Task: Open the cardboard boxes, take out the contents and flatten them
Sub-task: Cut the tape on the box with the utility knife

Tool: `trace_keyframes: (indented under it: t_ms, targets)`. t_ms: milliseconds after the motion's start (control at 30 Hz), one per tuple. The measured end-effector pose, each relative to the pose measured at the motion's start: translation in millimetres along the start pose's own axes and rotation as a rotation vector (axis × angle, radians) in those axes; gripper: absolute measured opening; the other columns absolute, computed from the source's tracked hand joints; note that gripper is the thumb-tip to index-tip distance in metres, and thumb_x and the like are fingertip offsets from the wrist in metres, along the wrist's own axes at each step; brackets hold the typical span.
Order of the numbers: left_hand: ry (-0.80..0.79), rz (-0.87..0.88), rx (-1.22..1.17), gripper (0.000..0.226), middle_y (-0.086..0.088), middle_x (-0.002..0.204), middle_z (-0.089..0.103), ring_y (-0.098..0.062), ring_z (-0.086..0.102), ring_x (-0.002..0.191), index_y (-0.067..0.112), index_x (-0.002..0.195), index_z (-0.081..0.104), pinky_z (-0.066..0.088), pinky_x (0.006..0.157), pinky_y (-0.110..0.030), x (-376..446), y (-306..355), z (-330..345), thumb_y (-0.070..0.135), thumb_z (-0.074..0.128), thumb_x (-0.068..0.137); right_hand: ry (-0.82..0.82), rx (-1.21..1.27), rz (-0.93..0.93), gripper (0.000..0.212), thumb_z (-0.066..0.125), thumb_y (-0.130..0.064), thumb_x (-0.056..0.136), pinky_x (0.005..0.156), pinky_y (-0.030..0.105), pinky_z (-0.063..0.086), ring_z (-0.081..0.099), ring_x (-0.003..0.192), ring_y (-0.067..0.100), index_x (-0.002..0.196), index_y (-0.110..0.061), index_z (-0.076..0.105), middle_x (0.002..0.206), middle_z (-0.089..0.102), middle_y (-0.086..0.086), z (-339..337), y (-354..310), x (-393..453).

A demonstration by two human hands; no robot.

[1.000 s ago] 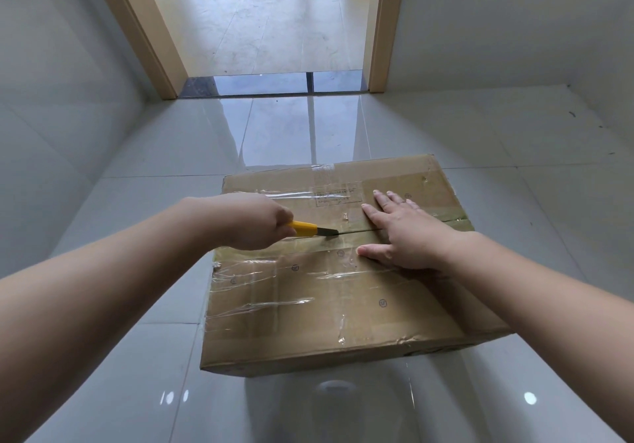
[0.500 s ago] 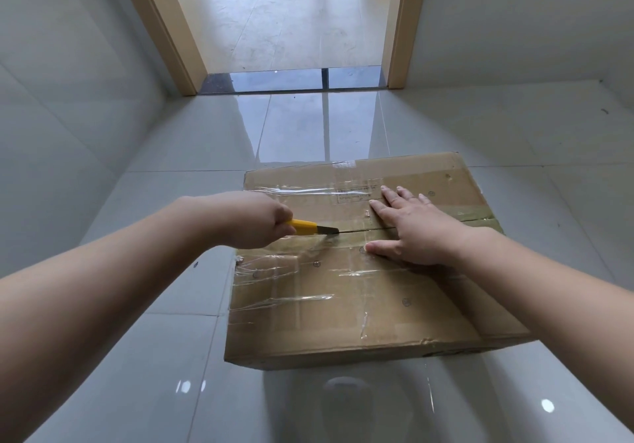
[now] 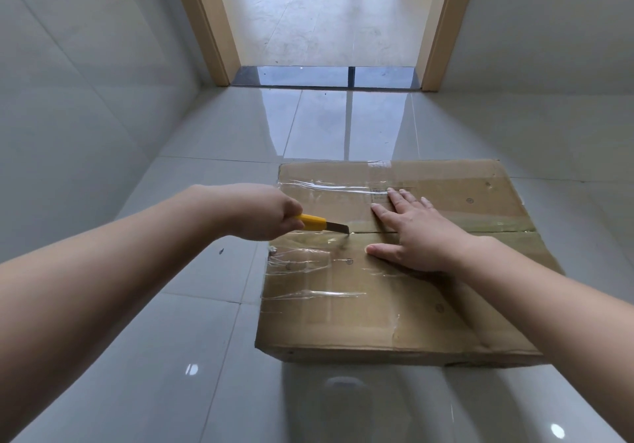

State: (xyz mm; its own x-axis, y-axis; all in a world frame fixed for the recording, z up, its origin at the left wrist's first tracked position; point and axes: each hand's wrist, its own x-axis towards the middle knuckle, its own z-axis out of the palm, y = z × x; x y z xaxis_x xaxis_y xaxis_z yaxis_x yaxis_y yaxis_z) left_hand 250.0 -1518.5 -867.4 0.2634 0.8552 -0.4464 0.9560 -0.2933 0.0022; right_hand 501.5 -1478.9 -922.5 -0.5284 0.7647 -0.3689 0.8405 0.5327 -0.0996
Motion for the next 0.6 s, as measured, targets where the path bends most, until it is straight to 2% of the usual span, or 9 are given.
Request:
trace_keyframes:
  t_ms: [467, 600]
  targets:
    - [0.054, 0.029, 0.079, 0.027, 0.007, 0.07, 0.049, -0.009, 0.044, 0.061, 0.027, 0.083, 0.045, 0.032, 0.053, -0.027, -7, -14, 2, 0.048, 0.036, 0.098, 0.011, 0.024, -0.03, 0.084, 0.041, -0.069, 0.087, 0.121, 0.041, 0.001, -0.007, 0.149, 0.023, 0.154, -0.029, 0.011, 0.161, -0.008, 0.009, -2, -10, 6]
    - [0.089, 0.072, -0.006, 0.027, 0.008, 0.071, 0.05, -0.009, 0.046, 0.063, 0.025, 0.088, 0.049, 0.035, 0.054, -0.027, -8, -17, 0, 0.048, 0.036, 0.098, 0.014, 0.044, -0.058, 0.086, 0.044, -0.069, 0.085, 0.121, 0.038, -0.001, -0.007, 0.149, 0.022, 0.154, -0.029, 0.012, 0.161, -0.008, 0.008, -2, -8, 6]
